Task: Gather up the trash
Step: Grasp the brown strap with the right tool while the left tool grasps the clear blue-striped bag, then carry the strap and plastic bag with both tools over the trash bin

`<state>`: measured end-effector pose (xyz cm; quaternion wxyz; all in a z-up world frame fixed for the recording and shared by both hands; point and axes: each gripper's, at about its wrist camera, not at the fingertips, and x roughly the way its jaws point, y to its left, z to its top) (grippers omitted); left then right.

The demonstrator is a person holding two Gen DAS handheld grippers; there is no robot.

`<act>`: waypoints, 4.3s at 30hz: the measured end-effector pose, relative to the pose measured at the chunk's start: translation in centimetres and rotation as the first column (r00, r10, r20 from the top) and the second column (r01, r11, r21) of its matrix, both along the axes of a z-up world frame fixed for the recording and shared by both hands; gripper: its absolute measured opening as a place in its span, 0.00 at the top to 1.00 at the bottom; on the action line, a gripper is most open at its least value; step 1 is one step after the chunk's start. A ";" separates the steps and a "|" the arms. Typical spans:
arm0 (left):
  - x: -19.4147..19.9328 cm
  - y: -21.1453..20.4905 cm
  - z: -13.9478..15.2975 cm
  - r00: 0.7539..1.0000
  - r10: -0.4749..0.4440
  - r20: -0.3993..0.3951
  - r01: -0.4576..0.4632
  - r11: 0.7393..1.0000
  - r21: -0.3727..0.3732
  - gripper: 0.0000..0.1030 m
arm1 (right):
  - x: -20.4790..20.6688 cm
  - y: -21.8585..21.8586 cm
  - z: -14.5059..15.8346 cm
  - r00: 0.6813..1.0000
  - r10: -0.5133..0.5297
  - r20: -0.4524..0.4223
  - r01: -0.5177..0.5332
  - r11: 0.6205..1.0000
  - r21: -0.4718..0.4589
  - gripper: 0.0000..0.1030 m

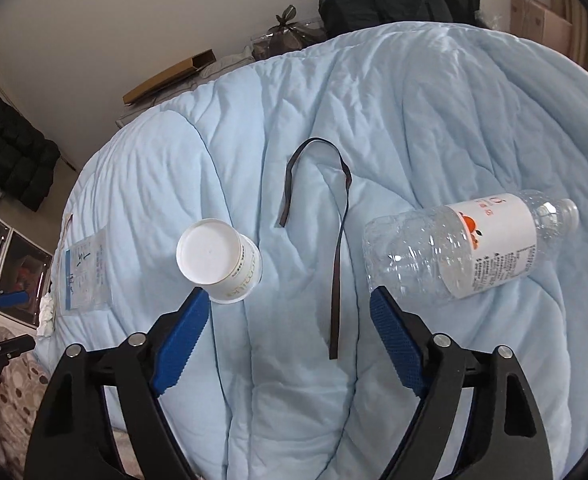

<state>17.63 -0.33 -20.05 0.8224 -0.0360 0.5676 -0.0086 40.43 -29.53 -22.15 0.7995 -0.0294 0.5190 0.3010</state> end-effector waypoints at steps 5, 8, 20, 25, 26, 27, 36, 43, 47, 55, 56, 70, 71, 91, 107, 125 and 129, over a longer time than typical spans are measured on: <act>0.5 1.1 -0.7 0.999 0.036 -0.014 -0.035 0.998 0.047 0.05 | 2.8 1.0 -2.8 0.999 -0.009 -0.043 0.009 1.000 0.008 0.54; 0.7 1.8 -0.9 0.998 0.055 -0.010 -0.054 0.997 0.052 0.05 | 4.2 1.2 -4.0 0.999 -0.041 -0.033 0.040 0.999 -0.036 0.57; 1.3 3.7 -3.2 0.992 0.119 -0.051 -0.118 0.993 0.021 0.05 | 4.6 2.6 -6.4 0.999 0.003 -0.041 -0.005 0.999 -0.044 0.97; 1.1 3.5 -3.0 0.992 0.121 -0.042 -0.120 0.992 0.030 0.05 | 2.8 0.0 -3.7 0.998 -0.054 -0.012 0.055 0.994 0.092 1.00; 1.1 3.5 -3.0 0.992 0.122 -0.041 -0.121 0.992 0.028 0.05 | 2.4 -0.5 -3.0 0.998 -0.061 0.000 0.061 0.993 0.102 1.00; 1.1 3.5 -2.9 0.992 0.121 -0.040 -0.120 0.992 0.025 0.05 | 2.0 -1.0 -2.3 0.998 -0.063 0.014 0.061 0.992 0.109 1.00; 1.3 2.1 -3.6 0.996 0.080 -0.045 -0.079 0.996 0.038 0.05 | -1.3 -4.6 2.0 0.996 -0.060 0.062 0.050 0.986 0.160 1.00; 2.9 3.0 -4.4 0.993 0.121 -0.003 -0.121 0.992 0.033 0.05 | -5.6 -5.4 3.9 0.997 -0.010 0.073 -0.008 0.972 0.233 1.00; 5.4 3.3 -5.5 0.995 0.100 0.016 -0.101 0.991 0.088 0.05 | -8.8 -5.4 5.1 0.996 0.005 0.088 -0.029 0.963 0.269 1.00; 8.7 3.4 -7.8 0.993 0.113 0.041 -0.119 0.966 0.229 0.05 | -11.9 -6.8 5.7 0.993 -0.045 0.112 0.014 0.965 0.261 1.00; 8.9 3.5 -8.2 0.993 0.119 0.029 -0.122 0.968 0.221 0.05 | -12.0 -7.0 5.6 0.993 -0.047 0.108 0.017 0.966 0.260 1.00; 6.9 2.1 -7.0 0.999 0.018 -0.042 -0.017 1.000 0.006 0.73 | -12.7 -7.1 5.2 0.993 -0.072 0.099 0.042 0.961 0.272 1.00; 6.7 2.5 -6.3 0.999 0.036 -0.035 -0.037 0.999 -0.033 0.78 | -12.7 -7.1 5.4 0.992 -0.072 0.103 0.041 0.961 0.273 1.00; -5.5 10.4 7.3 0.963 0.126 0.238 -0.104 0.989 -0.103 0.96 | -17.2 0.2 14.6 0.958 0.118 0.263 -0.206 0.919 0.337 1.00; -18.6 27.6 9.2 0.895 0.335 0.292 -0.331 0.941 -0.066 0.96 | -25.6 22.5 19.1 0.757 0.561 0.335 -0.646 0.719 0.255 1.00; -31.6 42.6 0.0 0.828 0.541 0.146 -0.529 0.841 -0.113 0.96 | -36.7 47.9 14.7 0.445 0.860 0.248 -0.896 0.425 0.133 1.00; -33.0 44.8 -3.3 0.829 0.552 0.089 -0.541 0.832 -0.122 0.96 | -39.3 52.0 13.6 0.388 0.896 0.217 -0.922 0.373 0.107 1.00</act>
